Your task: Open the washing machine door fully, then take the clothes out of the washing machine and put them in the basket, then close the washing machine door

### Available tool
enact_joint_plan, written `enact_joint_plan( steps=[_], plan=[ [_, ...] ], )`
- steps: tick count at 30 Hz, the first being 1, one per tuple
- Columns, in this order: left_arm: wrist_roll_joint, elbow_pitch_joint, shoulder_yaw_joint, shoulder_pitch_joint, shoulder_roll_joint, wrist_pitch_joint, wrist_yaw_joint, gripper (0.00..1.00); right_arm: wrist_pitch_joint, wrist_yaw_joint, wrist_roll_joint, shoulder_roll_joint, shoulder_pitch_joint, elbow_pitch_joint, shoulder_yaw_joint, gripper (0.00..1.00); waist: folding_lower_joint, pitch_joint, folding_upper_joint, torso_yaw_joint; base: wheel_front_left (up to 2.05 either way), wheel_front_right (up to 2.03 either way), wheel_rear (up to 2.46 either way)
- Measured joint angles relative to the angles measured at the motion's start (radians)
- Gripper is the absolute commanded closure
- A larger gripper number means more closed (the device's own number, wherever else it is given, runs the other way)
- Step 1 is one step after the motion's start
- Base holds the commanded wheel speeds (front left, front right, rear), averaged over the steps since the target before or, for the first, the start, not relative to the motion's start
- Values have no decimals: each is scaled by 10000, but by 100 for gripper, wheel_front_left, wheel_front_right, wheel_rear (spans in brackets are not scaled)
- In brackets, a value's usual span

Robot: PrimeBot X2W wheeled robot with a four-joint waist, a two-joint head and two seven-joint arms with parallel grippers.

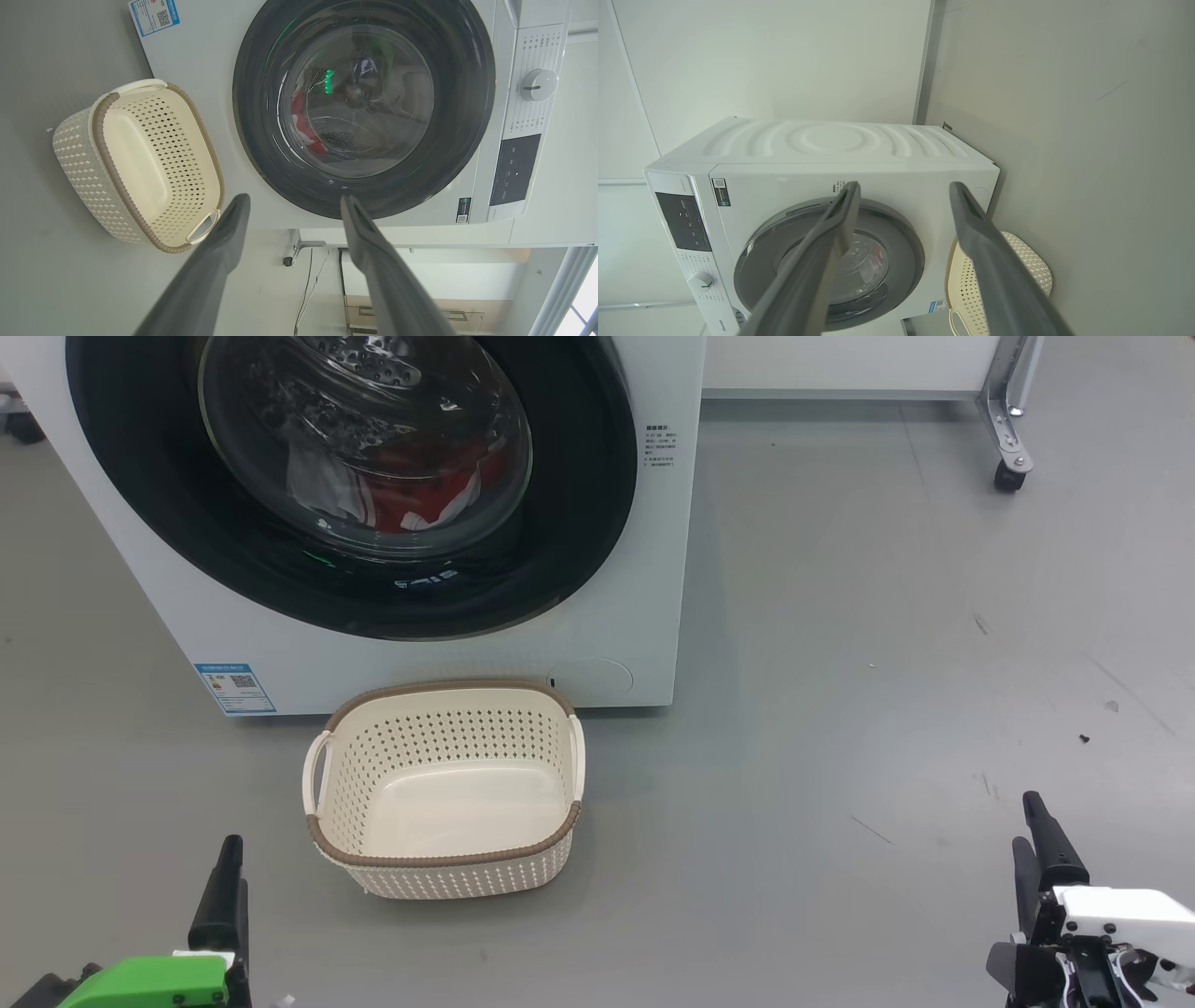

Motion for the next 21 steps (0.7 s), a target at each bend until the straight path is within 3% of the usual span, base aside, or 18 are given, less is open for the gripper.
enact_joint_plan(
  steps=[21],
  plan=[
    [752, -656, 165, -5, 4, -571, 0, 0, -566, 0, -934, -36, -35, -631, 109, 0, 0, -5, 0, 33, 0, 0, 0]
  ],
)
